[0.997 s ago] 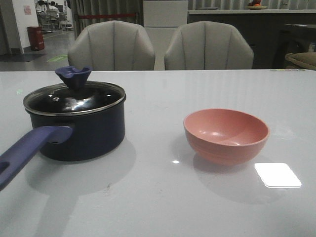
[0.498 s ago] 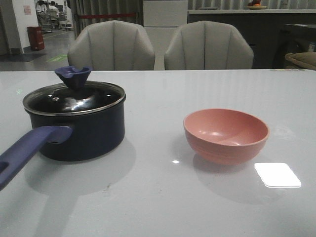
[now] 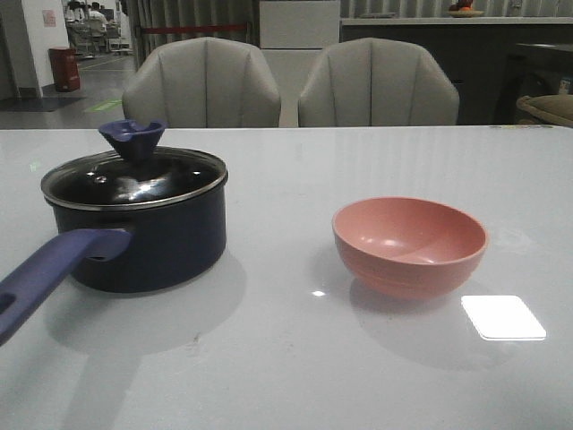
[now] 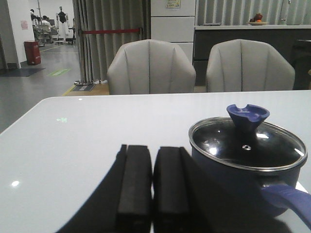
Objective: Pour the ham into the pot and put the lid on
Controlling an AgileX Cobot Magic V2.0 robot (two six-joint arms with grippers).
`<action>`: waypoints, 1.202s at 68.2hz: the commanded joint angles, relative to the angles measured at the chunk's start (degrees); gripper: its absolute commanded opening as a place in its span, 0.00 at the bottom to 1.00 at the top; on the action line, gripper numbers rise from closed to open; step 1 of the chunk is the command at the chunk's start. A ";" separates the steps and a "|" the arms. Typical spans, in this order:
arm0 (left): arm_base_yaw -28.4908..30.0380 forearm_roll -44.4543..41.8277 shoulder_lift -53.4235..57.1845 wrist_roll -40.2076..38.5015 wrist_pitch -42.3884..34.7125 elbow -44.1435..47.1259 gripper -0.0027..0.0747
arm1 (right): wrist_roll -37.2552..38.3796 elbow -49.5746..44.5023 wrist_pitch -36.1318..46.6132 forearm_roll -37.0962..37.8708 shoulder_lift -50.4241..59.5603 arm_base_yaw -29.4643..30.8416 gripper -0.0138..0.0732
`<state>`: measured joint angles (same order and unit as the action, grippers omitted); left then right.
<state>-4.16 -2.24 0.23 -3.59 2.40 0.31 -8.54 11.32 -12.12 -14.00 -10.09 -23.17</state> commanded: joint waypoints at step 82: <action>0.06 0.01 1.06 -0.65 -4.58 1.20 0.18 | 0.36 -5.48 15.80 8.73 0.78 12.46 0.34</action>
<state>-4.16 -2.24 0.23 -3.70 2.40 0.31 -8.54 6.57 -5.23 -6.91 -9.95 -14.17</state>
